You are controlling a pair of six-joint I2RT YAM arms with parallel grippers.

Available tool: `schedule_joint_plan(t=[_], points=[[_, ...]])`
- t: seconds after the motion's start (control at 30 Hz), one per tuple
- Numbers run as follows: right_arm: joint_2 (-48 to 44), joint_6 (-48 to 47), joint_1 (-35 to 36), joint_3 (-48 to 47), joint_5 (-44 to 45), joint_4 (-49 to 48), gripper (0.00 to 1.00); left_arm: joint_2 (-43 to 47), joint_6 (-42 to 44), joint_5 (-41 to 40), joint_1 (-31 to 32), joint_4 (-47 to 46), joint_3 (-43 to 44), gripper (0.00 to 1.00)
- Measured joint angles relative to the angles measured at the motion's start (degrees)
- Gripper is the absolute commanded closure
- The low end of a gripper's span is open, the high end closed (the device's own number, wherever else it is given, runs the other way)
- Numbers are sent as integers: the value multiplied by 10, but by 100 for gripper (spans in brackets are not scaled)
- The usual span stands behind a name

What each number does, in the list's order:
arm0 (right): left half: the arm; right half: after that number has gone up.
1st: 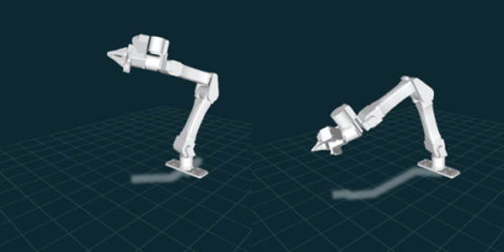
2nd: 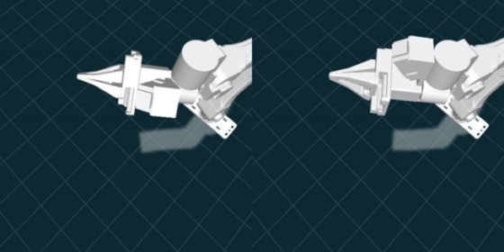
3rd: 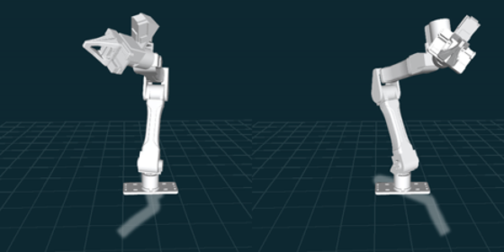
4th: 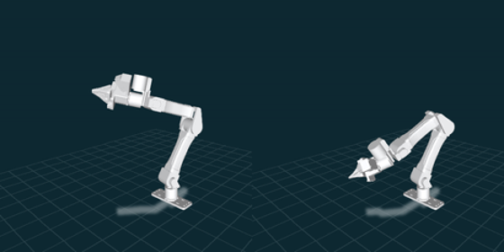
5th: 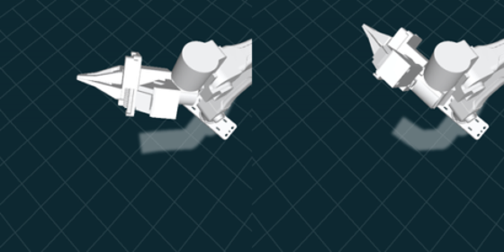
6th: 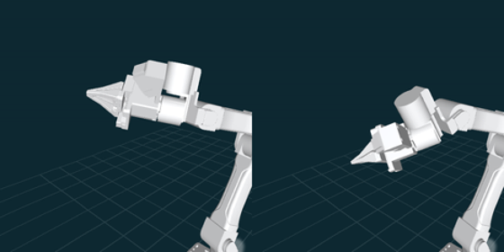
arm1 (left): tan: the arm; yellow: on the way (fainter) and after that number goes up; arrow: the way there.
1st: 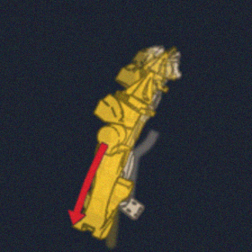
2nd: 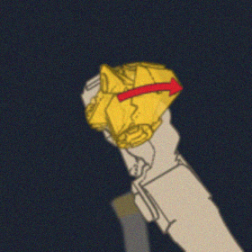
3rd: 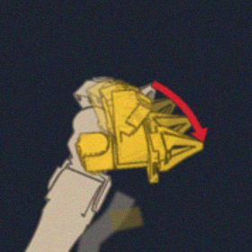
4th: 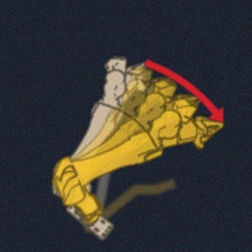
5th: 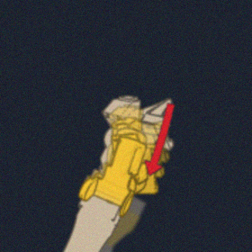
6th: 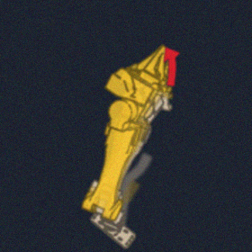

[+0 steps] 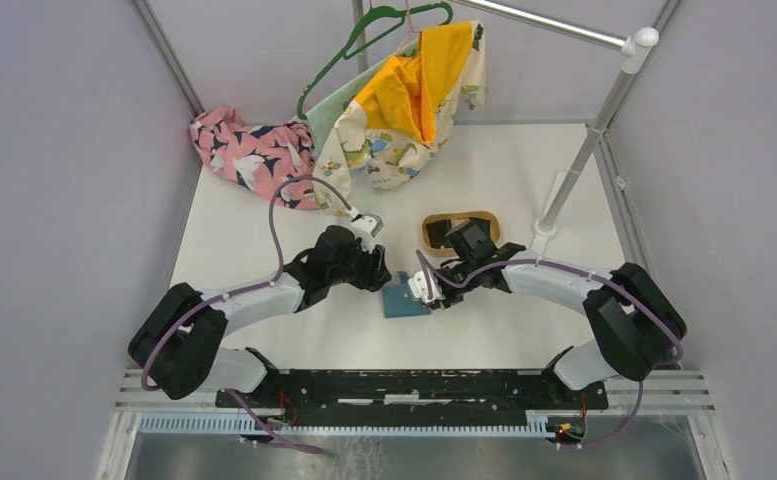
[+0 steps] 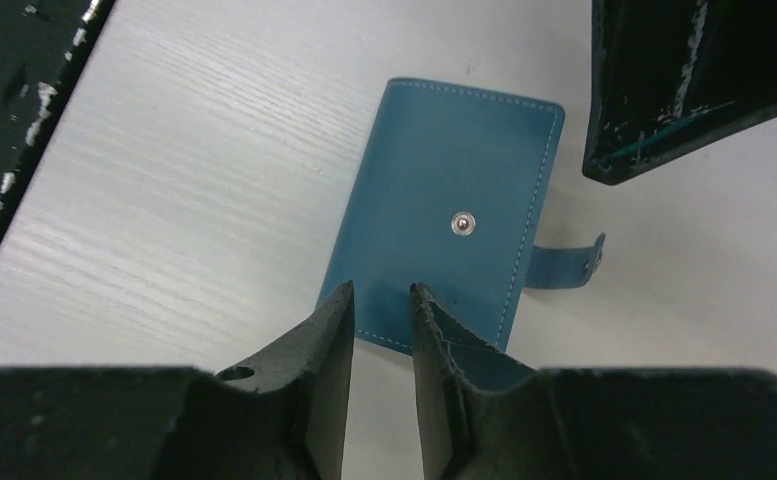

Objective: Put the credit cards into the card holder
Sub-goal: Close the card holder at the center of the board.

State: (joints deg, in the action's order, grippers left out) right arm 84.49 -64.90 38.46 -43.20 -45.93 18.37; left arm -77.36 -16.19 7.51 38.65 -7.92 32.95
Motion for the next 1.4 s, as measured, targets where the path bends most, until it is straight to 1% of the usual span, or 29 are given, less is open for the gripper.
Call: schedule_joint_plan(t=[0.17,0.3,0.43,0.57,0.63,0.7,0.9,0.93,0.97,1.13,1.27,1.4], points=[[23,16,3,0,55,-9,70,-22,47,69,-10,-42,1,43],[27,19,3,0,73,-8,70,-73,76,109,-10,-46,32,42],[29,19,3,0,77,-7,70,-119,96,125,-10,-44,61,43],[33,19,3,0,77,-6,71,-126,100,126,-10,-43,67,46],[34,19,3,0,77,-5,71,-129,101,126,-10,-43,71,49],[35,19,3,-1,77,-5,71,-137,101,128,-10,-42,80,57],[35,19,3,-1,77,-2,71,-172,104,155,-10,-25,115,92],[35,20,3,-1,77,0,72,-176,106,158,-10,-22,120,96],[35,20,3,-1,77,1,73,-179,108,162,-11,-17,125,98],[36,21,3,-3,87,4,73,-179,106,167,-11,0,133,98],[36,23,3,-5,91,5,74,-170,71,166,-10,10,130,98],[36,29,3,-5,91,5,75,-134,30,153,5,22,109,98]])
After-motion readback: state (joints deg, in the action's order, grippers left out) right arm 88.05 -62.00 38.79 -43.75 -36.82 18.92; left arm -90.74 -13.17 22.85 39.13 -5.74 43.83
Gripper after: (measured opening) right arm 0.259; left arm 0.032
